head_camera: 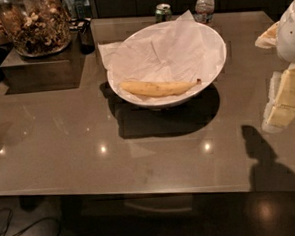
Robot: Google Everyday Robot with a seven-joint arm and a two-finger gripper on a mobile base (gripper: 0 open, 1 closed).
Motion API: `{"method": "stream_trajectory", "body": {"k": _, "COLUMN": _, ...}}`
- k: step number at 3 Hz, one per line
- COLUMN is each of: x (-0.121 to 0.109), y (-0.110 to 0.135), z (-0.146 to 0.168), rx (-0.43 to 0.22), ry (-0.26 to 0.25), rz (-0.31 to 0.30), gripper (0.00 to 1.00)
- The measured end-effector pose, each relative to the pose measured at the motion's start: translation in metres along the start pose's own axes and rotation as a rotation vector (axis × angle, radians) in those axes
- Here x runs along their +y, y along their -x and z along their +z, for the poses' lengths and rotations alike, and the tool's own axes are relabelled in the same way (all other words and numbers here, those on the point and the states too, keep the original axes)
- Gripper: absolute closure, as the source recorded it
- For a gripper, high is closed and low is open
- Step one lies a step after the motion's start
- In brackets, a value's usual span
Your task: Pick banana from white bowl
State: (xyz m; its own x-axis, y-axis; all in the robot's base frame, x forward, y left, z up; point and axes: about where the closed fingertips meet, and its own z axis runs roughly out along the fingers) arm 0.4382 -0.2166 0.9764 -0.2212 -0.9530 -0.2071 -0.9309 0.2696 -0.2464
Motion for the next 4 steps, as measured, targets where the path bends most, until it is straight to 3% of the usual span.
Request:
{"method": "stream_trajectory", "body": {"k": 1, "x": -0.002, "y": 0.002, "z": -0.001, "rx": -0.010, "ry": -0.007, "rz": -0.004, "gripper": 0.00}}
{"method": "stream_trajectory", "body": {"k": 2, "x": -0.011, "y": 0.027, "z": 0.001, "rx": -0.094, "ry": -0.006, "rz": -0.051, "gripper": 0.00}}
{"method": "stream_trajectory", "body": {"k": 4, "x": -0.042, "y": 0.109, "z": 0.026, "rx": -0.340, "ry": 0.103, "rz": -0.163, "gripper": 0.00}}
